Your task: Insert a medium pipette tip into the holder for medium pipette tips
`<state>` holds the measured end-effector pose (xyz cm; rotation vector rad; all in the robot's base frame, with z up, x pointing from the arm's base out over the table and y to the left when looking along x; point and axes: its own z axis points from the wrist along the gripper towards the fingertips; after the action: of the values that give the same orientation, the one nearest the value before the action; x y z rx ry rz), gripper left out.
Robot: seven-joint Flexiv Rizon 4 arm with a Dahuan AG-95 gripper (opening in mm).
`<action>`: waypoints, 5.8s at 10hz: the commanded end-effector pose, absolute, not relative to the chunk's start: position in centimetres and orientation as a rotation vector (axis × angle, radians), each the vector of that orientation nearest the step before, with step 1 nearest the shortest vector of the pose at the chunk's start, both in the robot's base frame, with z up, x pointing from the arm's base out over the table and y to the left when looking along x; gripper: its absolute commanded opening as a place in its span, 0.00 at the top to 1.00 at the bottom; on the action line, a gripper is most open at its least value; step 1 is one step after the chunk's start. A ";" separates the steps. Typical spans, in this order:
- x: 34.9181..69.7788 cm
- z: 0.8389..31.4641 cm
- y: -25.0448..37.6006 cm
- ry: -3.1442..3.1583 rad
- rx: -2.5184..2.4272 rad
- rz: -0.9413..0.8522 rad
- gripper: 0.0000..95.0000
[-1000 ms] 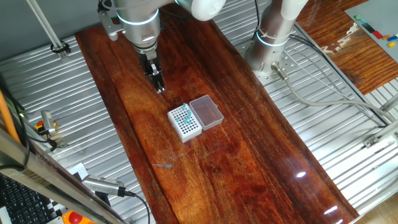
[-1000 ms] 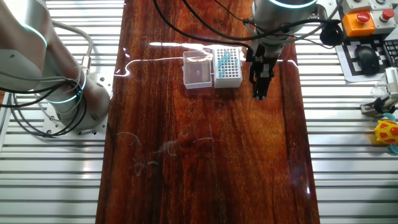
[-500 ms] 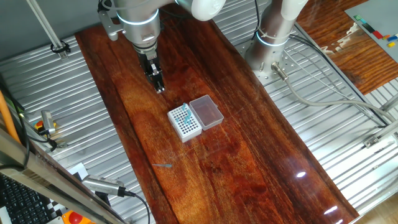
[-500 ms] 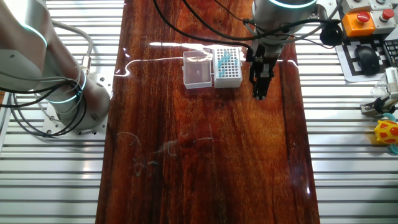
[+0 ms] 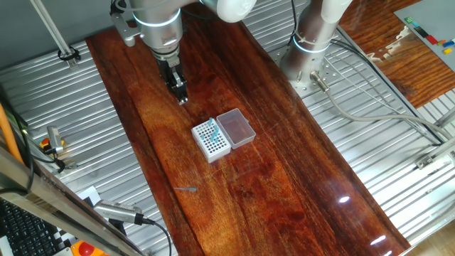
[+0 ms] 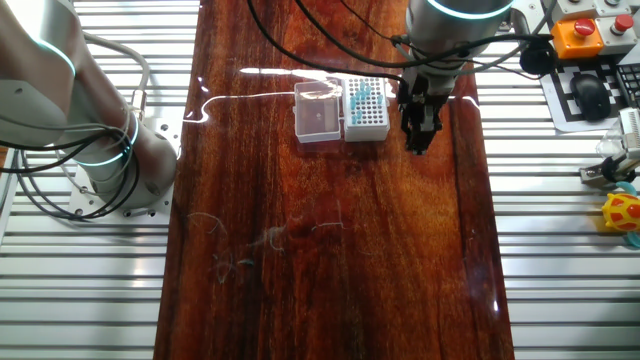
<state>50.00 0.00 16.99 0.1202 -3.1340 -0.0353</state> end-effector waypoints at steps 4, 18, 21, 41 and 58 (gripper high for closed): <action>50.0 17.0 0.0 -3.135 0.119 -0.035 1.00; 53.5 15.5 1.0 -3.100 0.156 -0.028 1.00; 55.1 13.6 1.8 -3.083 0.191 -0.019 1.00; 56.6 9.7 11.7 -3.131 0.086 -0.014 1.00; 57.5 7.6 16.7 -3.149 0.024 -0.058 1.00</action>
<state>57.58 16.72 7.53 -0.0316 -3.1613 -0.0307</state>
